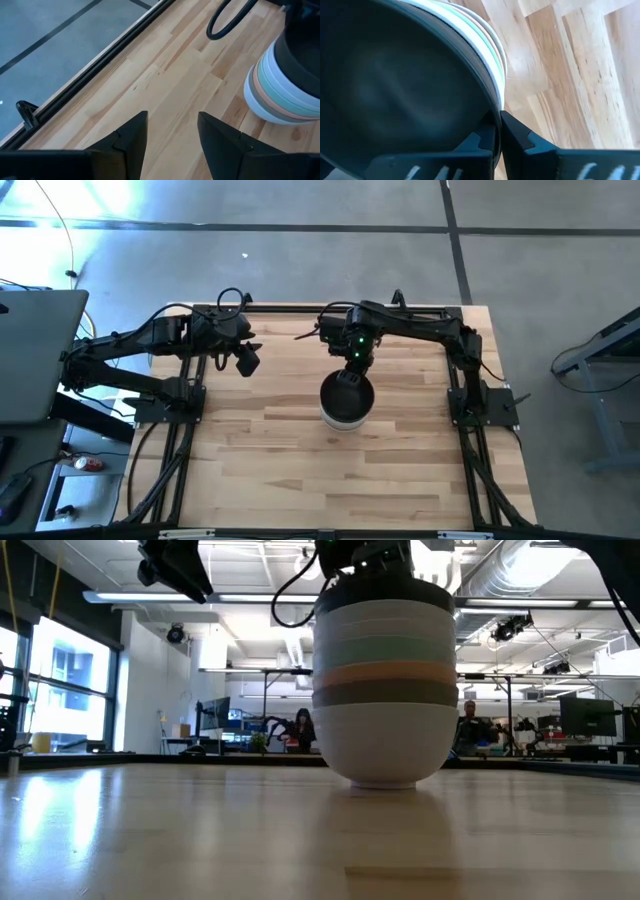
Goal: Nest bowls inside each other
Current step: Stack the black bowl on the white bowl
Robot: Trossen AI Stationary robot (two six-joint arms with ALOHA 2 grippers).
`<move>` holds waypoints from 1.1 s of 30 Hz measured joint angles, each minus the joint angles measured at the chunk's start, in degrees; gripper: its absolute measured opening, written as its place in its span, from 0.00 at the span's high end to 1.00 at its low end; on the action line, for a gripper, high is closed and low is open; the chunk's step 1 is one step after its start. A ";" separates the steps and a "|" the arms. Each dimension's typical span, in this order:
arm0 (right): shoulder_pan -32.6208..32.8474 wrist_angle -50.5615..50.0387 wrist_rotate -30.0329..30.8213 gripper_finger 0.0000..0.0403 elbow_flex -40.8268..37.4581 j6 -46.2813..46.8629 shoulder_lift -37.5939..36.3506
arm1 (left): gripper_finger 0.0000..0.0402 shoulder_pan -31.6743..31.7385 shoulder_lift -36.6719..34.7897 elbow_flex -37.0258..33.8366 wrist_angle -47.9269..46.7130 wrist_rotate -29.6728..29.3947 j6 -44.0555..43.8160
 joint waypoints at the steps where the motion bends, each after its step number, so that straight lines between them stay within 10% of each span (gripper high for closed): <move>1: -0.01 0.02 -0.36 1.00 0.00 -0.18 0.00 | 0.59 0.00 0.00 0.00 0.00 0.00 -0.21; 15: -0.01 0.04 -1.87 0.75 0.00 -2.18 0.00 | 0.59 -0.12 0.00 0.01 0.56 0.27 -1.93; 33: -0.83 2.23 -3.88 0.73 0.01 -3.98 -2.42 | 0.59 -2.32 0.00 0.01 2.04 0.00 -2.49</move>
